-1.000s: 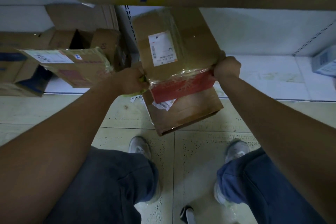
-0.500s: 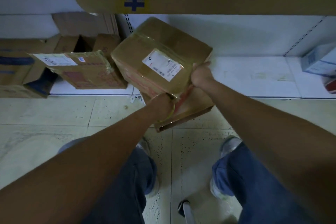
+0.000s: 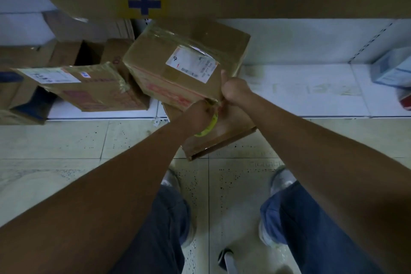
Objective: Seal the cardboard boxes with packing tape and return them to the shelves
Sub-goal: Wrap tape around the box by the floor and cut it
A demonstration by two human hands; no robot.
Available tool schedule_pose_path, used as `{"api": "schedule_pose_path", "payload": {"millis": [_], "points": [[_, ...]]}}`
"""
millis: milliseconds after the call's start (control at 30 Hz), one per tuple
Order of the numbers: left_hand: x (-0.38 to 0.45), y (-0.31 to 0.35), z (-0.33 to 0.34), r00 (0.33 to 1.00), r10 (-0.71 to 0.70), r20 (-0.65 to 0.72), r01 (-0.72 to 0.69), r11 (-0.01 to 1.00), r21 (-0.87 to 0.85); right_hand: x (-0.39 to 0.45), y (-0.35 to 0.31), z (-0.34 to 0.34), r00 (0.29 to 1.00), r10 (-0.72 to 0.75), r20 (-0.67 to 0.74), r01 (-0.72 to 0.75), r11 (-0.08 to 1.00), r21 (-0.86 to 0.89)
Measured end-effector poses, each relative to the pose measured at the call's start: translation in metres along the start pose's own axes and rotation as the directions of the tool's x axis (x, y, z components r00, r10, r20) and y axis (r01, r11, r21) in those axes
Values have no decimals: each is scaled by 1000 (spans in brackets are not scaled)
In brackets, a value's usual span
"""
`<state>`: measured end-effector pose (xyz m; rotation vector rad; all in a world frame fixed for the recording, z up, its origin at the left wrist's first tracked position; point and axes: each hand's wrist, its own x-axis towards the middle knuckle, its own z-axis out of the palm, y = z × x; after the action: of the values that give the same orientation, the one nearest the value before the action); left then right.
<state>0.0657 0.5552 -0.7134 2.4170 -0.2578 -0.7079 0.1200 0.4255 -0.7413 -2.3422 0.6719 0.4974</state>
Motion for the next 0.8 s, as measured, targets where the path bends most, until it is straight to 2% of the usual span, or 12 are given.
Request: {"api": "schedule_pose_path", "payload": {"millis": [67, 133, 200, 267, 367, 433, 567, 667, 733, 800], "points": [[7, 1, 2, 999, 49, -8, -49, 999, 18, 3, -1, -10, 995, -4, 100, 12, 997, -78], [12, -1, 2, 999, 33, 0, -33, 999, -10, 2, -2, -17, 981, -48, 187, 77, 986, -146], [16, -4, 2, 999, 43, 31, -42, 999, -21, 2, 2, -20, 974, -111, 197, 143, 977, -158], [17, -9, 1, 994, 60, 86, -58, 998, -26, 6, 6, -21, 971, -122, 207, 149, 981, -121], [16, -12, 2, 987, 109, 116, -113, 993, 33, 0, 8, -20, 978, -177, 106, 199, 949, -246], [15, -10, 2, 984, 128, 122, -138, 987, 76, -13, 12, -20, 982, -184, 33, 187, 955, -231], [11, -10, 1, 997, 74, -16, -70, 986, 153, -52, 29, -45, 956, -292, 31, 290, 925, -244], [20, -18, 10, 995, 35, -91, -22, 990, 138, -97, 44, -85, 928, -372, -2, 360, 900, -247], [-3, 5, 3, 995, -15, -102, 31, 986, 161, -133, 56, -114, 887, -455, -80, 425, 871, -245], [-20, 22, 2, 988, -55, -141, 81, 979, 188, -177, 70, -142, 803, -549, -234, 483, 828, -284]]}}
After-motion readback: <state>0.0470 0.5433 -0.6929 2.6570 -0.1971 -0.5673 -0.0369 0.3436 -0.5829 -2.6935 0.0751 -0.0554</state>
